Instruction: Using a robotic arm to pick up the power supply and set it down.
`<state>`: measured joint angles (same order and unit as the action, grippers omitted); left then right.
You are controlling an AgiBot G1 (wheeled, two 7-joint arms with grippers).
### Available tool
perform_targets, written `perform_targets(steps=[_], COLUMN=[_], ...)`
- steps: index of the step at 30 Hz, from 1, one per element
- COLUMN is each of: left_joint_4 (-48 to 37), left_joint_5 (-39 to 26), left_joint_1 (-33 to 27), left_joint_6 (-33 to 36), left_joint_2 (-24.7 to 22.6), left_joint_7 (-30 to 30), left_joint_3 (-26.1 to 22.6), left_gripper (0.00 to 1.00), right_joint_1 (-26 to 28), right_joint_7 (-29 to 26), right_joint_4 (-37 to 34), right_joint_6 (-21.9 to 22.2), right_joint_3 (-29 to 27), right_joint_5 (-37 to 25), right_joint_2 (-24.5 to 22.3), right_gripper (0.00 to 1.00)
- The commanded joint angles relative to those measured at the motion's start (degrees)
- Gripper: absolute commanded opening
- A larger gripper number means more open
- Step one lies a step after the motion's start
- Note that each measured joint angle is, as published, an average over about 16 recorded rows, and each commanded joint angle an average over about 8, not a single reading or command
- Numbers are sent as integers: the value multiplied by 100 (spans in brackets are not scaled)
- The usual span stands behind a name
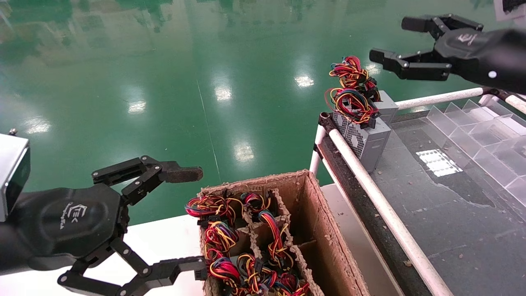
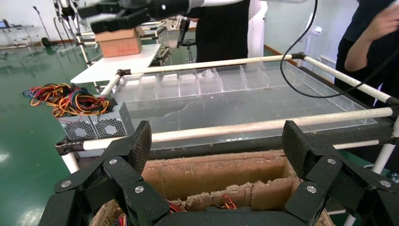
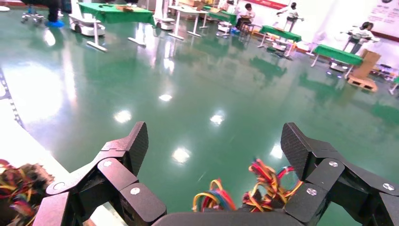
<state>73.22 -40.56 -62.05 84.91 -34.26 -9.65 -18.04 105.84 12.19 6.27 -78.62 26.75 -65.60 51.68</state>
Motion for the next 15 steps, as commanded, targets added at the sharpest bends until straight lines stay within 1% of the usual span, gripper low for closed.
perform_targets(steps=[1,15], left_joint_4=[-1,-2], left_joint_5=[0,2], left_joint_1=[0,-2], left_joint_6=[0,0], left_joint_2=[0,1], left_joint_7=[1,2], left_joint_3=[0,-3], left_gripper=[100,100], right_joint_1=[-116,-1235], right_joint_7=[-57,-638], right_joint_4=[192,1889], right_joint_6=[-58,-227], right_joint_3=[-44,-311], right_joint_5=[85,679], right_joint_2=[-61,-477], right_gripper=[100,100])
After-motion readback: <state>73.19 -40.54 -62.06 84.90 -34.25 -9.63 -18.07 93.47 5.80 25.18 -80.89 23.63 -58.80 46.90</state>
